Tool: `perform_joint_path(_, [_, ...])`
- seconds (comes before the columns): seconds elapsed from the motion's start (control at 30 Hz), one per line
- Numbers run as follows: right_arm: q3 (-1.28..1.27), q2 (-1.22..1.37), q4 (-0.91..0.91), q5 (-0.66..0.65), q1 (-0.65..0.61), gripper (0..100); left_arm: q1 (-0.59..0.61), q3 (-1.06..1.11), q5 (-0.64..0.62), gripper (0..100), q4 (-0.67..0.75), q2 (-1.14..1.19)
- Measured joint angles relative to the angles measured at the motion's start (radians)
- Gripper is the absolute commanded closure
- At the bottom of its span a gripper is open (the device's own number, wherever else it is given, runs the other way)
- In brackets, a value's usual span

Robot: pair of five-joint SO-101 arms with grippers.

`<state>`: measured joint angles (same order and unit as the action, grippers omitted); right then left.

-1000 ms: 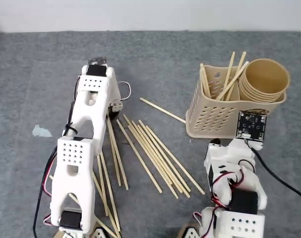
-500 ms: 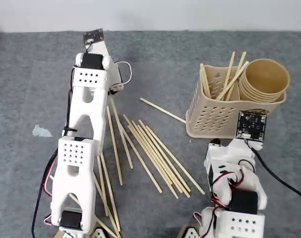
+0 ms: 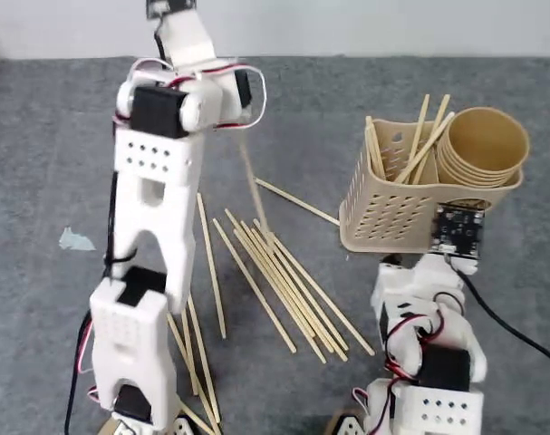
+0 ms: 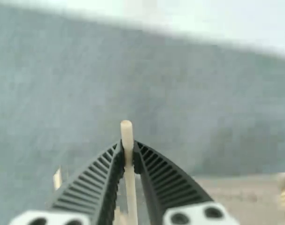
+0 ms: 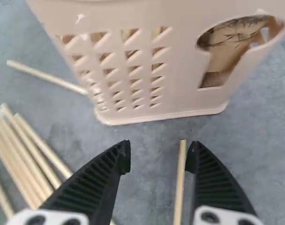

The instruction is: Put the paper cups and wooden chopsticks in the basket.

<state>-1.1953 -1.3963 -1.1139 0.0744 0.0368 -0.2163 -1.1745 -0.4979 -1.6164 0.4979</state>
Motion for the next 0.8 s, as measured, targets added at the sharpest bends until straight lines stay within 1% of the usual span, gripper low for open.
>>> perform_joint_path(0.13, [0.000, -0.049, -0.008, 0.000, -0.040, 79.4, -0.034, -0.011, 0.000, 99, 0.115, -0.066])
perform_joint_path(0.23, [-0.035, -0.107, -0.008, 0.000, -0.041, 79.4, -0.064, -0.012, -0.005, 99, 0.199, -0.098])
perform_joint_path(0.4, [-0.087, -0.210, -0.008, 0.000, -0.041, 79.4, -0.101, -0.012, -0.077, 99, 0.334, -0.144])
perform_joint_path(0.53, [-0.114, -0.293, -0.008, 0.000, -0.041, 79.4, -0.140, -0.015, -0.091, 99, 0.434, -0.164])
perform_joint_path(0.67, [-0.149, -0.330, 0.005, 0.000, -0.041, 79.5, -0.181, -0.015, -0.092, 99, 0.511, -0.166])
perform_joint_path(0.8, [-0.181, -0.336, 0.021, 0.000, -0.041, 79.5, -0.221, -0.015, -0.095, 99, 0.546, -0.166])
